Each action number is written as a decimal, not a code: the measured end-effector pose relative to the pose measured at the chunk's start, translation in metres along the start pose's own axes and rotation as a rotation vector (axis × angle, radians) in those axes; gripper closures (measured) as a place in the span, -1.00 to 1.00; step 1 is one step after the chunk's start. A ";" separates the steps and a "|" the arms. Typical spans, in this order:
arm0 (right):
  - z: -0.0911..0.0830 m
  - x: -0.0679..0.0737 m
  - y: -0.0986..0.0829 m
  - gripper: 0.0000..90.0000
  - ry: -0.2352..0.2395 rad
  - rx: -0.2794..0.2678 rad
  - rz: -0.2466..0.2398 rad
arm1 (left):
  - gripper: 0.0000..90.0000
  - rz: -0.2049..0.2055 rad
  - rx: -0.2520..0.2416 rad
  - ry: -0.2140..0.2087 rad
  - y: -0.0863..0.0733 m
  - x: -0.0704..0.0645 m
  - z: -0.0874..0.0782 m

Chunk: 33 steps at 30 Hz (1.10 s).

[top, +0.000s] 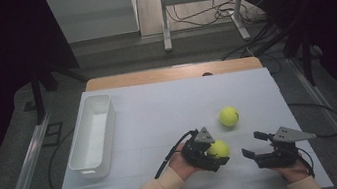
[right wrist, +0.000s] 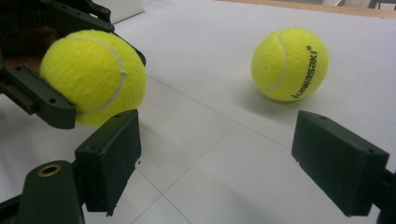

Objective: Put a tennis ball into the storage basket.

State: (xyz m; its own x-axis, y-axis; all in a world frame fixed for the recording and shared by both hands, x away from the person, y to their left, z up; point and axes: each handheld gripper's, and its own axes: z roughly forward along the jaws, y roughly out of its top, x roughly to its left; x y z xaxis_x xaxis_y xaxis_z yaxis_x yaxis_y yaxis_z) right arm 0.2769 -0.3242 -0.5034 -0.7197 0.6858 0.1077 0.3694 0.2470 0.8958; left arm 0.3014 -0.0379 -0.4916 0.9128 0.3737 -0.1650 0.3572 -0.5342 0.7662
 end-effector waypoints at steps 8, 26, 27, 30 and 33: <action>0.001 0.000 0.000 -0.64 0.000 0.006 -0.008 | -0.42 -0.019 -0.029 0.010 0.000 0.005 -0.011; 0.001 0.000 -0.001 -0.64 -0.002 0.012 -0.010 | -0.42 -0.053 -0.075 0.049 0.003 0.021 -0.041; 0.001 0.000 -0.001 -0.64 -0.003 0.012 -0.010 | -0.42 -0.053 -0.075 0.049 0.003 0.021 -0.041; 0.001 0.000 0.000 -0.64 -0.002 0.010 -0.010 | -0.42 -0.058 -0.081 0.059 0.004 0.023 -0.048; 0.001 0.000 0.000 -0.64 -0.002 0.010 -0.009 | -0.42 -0.066 -0.092 0.062 0.005 0.024 -0.052</action>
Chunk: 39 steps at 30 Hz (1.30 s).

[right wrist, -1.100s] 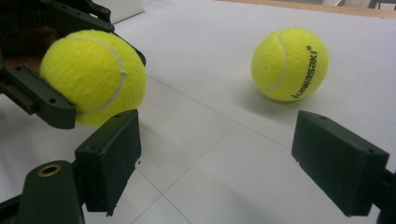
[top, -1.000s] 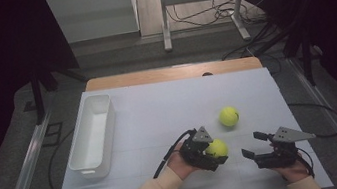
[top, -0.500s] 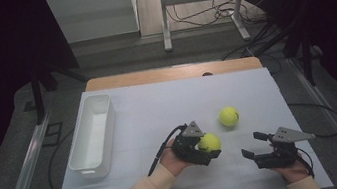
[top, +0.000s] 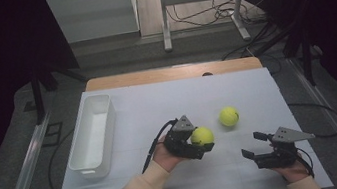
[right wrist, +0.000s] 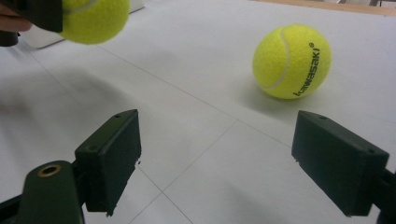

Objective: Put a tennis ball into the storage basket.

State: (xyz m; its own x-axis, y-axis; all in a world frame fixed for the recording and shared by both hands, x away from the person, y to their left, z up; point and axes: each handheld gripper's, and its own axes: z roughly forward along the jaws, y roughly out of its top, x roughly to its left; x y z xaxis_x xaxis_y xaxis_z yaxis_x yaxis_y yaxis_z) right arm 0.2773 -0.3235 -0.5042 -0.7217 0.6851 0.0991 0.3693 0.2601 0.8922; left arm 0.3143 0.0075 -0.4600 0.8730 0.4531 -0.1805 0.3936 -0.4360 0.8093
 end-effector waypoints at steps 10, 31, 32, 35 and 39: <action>0.000 0.000 0.000 -0.64 -0.003 0.004 -0.001 | -0.42 -0.002 -0.029 0.020 0.005 0.005 -0.015; 0.001 0.001 0.000 -0.64 -0.004 0.011 -0.004 | -0.42 -0.032 -0.056 0.052 0.007 0.019 -0.034; 0.001 0.001 0.000 -0.64 -0.004 0.011 -0.005 | -0.42 -0.033 -0.058 0.054 0.007 0.019 -0.036; 0.001 0.001 0.000 -0.64 -0.003 0.011 -0.005 | -0.42 -0.035 -0.070 0.061 0.009 0.021 -0.042; 0.001 0.001 0.000 -0.64 -0.005 0.013 -0.005 | -0.42 -0.042 -0.081 0.070 0.009 0.024 -0.047</action>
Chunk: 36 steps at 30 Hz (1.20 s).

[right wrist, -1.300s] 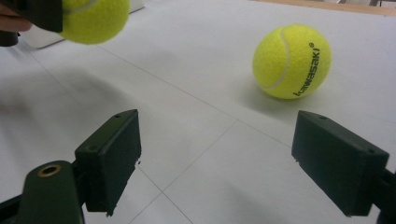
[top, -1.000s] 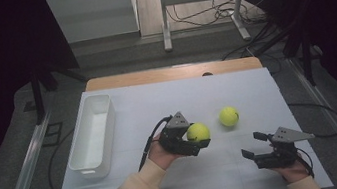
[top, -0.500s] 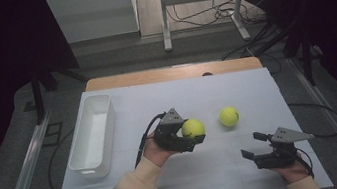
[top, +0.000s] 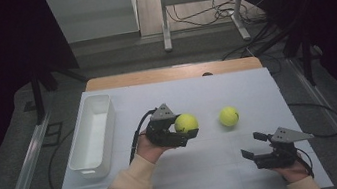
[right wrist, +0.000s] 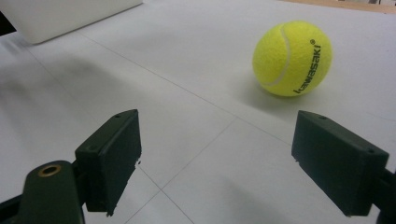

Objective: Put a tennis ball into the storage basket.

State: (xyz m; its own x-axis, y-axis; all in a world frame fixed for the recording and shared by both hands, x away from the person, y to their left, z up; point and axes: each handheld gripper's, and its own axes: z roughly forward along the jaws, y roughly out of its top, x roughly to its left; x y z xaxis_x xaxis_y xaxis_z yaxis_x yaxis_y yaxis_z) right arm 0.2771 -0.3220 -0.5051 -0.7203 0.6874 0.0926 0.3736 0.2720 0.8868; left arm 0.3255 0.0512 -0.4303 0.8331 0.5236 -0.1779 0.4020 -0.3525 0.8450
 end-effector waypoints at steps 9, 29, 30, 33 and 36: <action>0.000 0.000 0.000 -0.64 -0.003 -0.001 -0.003 | -0.42 -0.010 -0.029 0.023 0.004 0.006 -0.015; 0.000 0.000 0.000 -0.64 -0.005 0.001 -0.003 | -0.42 -0.036 -0.093 0.082 0.008 0.020 -0.046; 0.000 0.000 0.000 -0.64 -0.004 0.000 -0.002 | -0.42 -0.037 -0.093 0.090 0.008 0.021 -0.047; 0.000 0.000 0.000 -0.64 -0.004 -0.002 -0.004 | -0.42 -0.038 -0.095 0.105 0.007 0.024 -0.050; 0.000 0.000 0.000 -0.64 -0.005 0.001 -0.005 | -0.42 -0.036 -0.101 0.126 0.008 0.026 -0.053</action>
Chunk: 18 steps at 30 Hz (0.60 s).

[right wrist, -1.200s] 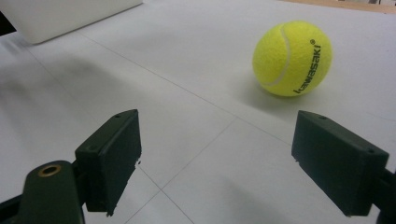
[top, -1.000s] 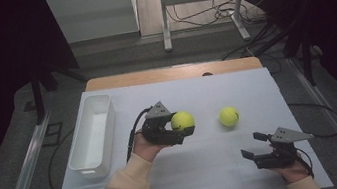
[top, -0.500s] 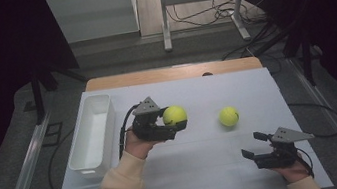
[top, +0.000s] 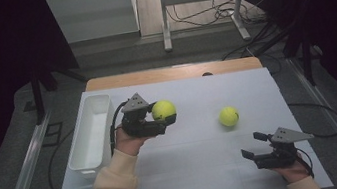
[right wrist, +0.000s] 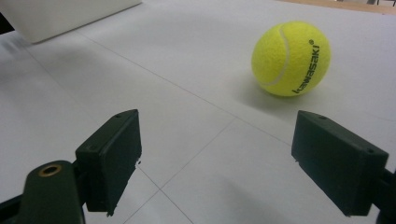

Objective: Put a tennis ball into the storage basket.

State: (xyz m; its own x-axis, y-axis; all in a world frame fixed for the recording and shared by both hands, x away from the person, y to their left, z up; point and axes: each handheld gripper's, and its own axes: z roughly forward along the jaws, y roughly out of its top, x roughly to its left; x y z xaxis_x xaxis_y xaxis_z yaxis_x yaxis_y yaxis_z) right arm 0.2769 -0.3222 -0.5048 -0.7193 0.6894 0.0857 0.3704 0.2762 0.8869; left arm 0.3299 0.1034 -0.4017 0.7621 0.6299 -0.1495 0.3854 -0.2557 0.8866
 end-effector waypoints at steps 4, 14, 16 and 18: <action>0.000 0.000 0.000 -0.64 0.000 0.001 -0.001 | -0.42 -0.004 -0.003 0.007 0.000 0.002 -0.002; 0.000 0.001 0.000 -0.63 -0.006 0.004 -0.007 | -0.42 -0.008 -0.018 0.022 0.002 0.006 -0.010; 0.000 0.001 0.000 -0.63 -0.006 0.004 -0.007 | -0.42 -0.010 -0.023 0.026 0.002 0.007 -0.012; 0.000 0.001 0.000 -0.63 -0.006 0.004 -0.008 | -0.42 -0.011 -0.026 0.028 0.002 0.009 -0.013</action>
State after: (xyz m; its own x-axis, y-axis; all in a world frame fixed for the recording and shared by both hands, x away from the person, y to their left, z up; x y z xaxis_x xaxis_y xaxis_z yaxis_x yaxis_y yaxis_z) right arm 0.2767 -0.3215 -0.5049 -0.7185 0.6913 0.0762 0.3674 0.2843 0.8855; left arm 0.3303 0.1181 -0.3954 0.7426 0.6534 -0.1473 0.3800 -0.2299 0.8960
